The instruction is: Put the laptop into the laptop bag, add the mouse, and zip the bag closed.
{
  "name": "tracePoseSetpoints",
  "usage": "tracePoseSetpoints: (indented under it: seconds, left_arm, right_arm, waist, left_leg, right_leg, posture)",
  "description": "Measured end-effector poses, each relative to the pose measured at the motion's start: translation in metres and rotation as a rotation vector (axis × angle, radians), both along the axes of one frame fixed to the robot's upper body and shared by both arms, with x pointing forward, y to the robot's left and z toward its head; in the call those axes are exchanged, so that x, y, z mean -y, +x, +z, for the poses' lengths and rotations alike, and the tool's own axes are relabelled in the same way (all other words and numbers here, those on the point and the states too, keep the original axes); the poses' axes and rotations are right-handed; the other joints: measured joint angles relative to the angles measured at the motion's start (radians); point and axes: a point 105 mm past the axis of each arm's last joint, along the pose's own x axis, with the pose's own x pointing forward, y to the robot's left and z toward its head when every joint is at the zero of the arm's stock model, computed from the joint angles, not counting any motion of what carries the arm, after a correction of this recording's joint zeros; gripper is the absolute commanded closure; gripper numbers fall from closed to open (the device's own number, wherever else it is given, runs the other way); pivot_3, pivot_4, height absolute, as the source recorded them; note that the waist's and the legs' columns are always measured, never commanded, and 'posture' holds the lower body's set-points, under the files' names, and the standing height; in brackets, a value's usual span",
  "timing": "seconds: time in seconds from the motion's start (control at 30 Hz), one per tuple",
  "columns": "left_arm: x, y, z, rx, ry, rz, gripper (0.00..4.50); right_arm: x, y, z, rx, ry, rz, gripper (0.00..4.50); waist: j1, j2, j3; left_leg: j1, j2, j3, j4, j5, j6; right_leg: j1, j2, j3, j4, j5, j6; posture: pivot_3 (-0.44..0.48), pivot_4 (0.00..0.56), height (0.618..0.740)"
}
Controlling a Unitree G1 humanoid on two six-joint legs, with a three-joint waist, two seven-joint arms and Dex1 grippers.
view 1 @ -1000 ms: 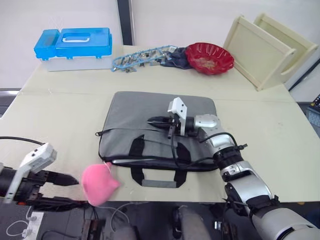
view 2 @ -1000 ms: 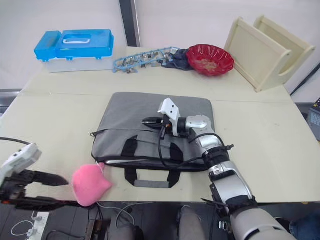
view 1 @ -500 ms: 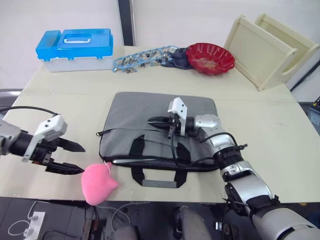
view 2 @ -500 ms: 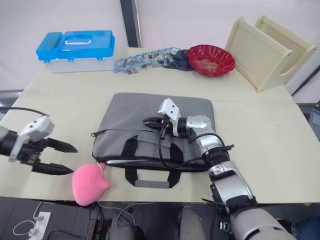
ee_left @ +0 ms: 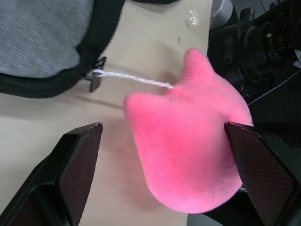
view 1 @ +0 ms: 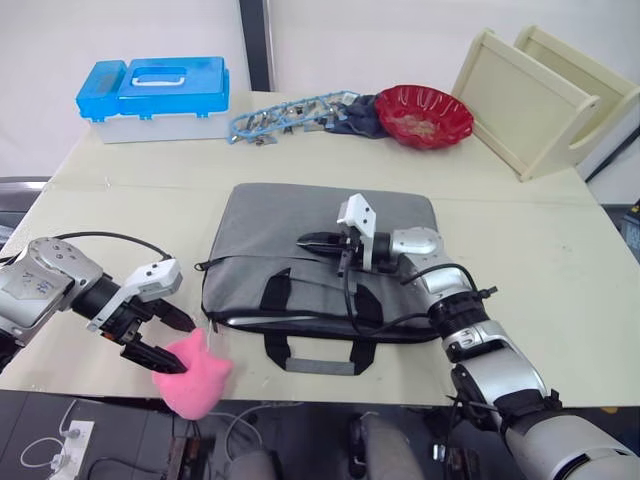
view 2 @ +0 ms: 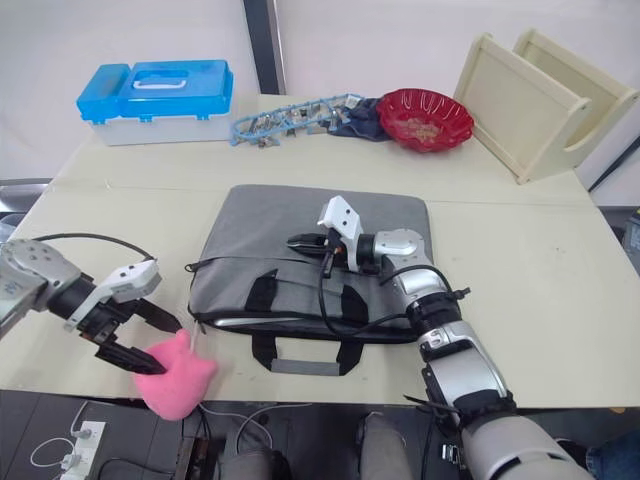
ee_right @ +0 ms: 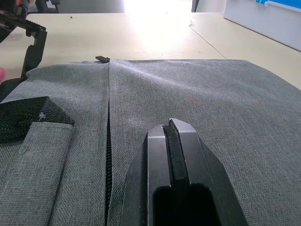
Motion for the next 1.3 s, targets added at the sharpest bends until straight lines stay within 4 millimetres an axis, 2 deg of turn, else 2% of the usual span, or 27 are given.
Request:
tracePoseSetpoints:
  seconds: [0.13,0.2,0.3,0.33,0.5,0.7,0.87,1.2,1.3]
  left_arm:
    - [0.005,-0.009,-0.005,-0.033,-0.028,-0.023,0.06]
    - [0.005,-0.014,-0.005,-0.042,-0.038,-0.018,0.57]
    - [0.001,-0.020,-0.003,-0.053,-0.041,0.003,1.69]
    - [-0.001,-0.023,-0.002,-0.061,-0.047,0.017,2.29]
    - [0.000,-0.033,0.002,-0.078,-0.093,0.052,4.40]
    - [0.005,-0.041,0.009,-0.080,-0.135,0.071,4.46]
    - [0.033,-0.036,0.003,-0.035,-0.260,0.099,4.46]
    - [0.069,-0.025,-0.010,0.044,-0.359,0.140,4.46]
    - [0.087,-0.018,-0.012,0.079,-0.405,0.136,4.46]
  right_arm:
    - [0.000,0.000,0.000,0.000,0.001,0.001,4.50]
    - [-0.001,0.000,0.000,0.001,0.002,0.002,4.50]
    - [-0.002,0.000,0.002,0.004,0.003,0.004,4.50]
    - [-0.002,0.000,0.002,0.004,0.002,0.004,4.50]
    - [-0.004,0.000,0.002,0.004,0.004,0.008,4.50]
    - [-0.006,0.000,0.003,0.004,0.002,0.016,4.50]
    - [-0.007,0.000,0.001,0.010,-0.004,0.013,4.50]
    - [-0.008,0.000,-0.002,0.036,-0.028,0.008,4.50]
    - [-0.011,0.001,-0.001,0.052,-0.031,-0.002,4.50]
  waist:
    - [0.000,0.000,0.000]
    - [-0.001,0.000,0.000]
    - [-0.001,0.001,0.001]
    - [0.000,0.001,0.001]
    - [-0.002,0.001,0.001]
    - [-0.007,0.001,0.001]
    - [-0.007,0.001,0.001]
    - [-0.007,-0.001,-0.001]
    - [-0.002,0.000,-0.005]
  left_leg:
    - [0.000,0.000,0.002,0.000,0.000,0.000]
    - [0.000,0.000,0.002,0.000,0.000,0.000]
    - [0.000,0.000,0.004,-0.001,0.000,0.000]
    - [0.000,0.000,0.004,-0.001,0.000,0.000]
    - [0.000,0.001,0.007,-0.001,0.000,0.000]
    - [-0.001,0.001,0.010,-0.001,0.000,0.000]
    - [-0.001,0.001,0.010,-0.001,0.000,0.000]
    - [0.000,0.001,0.010,-0.001,0.000,-0.001]
    - [0.000,0.001,0.010,-0.001,-0.001,-0.001]
  right_leg:
    - [-0.001,0.000,0.001,0.000,0.000,0.000]
    - [-0.002,0.001,0.002,0.001,0.000,0.000]
    - [-0.004,0.001,0.004,0.001,0.000,0.000]
    - [-0.004,0.001,0.005,0.001,0.000,0.000]
    - [-0.010,0.002,0.008,0.004,0.000,0.000]
    - [-0.013,0.002,0.010,0.005,0.000,0.000]
    - [-0.013,0.003,0.011,0.006,0.000,0.000]
    - [-0.013,0.003,0.011,0.006,0.000,0.000]
    - [-0.012,0.003,0.011,0.005,0.000,0.000]
  posture:
    - [0.000,0.150,0.740]
    - [0.000,0.150,0.740]
    - [0.000,0.150,0.740]
    - [0.000,0.150,0.740]
    - [0.000,0.150,0.740]
    - [0.000,0.150,0.740]
    - [0.000,0.150,0.740]
    - [0.000,0.150,0.740]
    - [0.000,0.150,0.740]
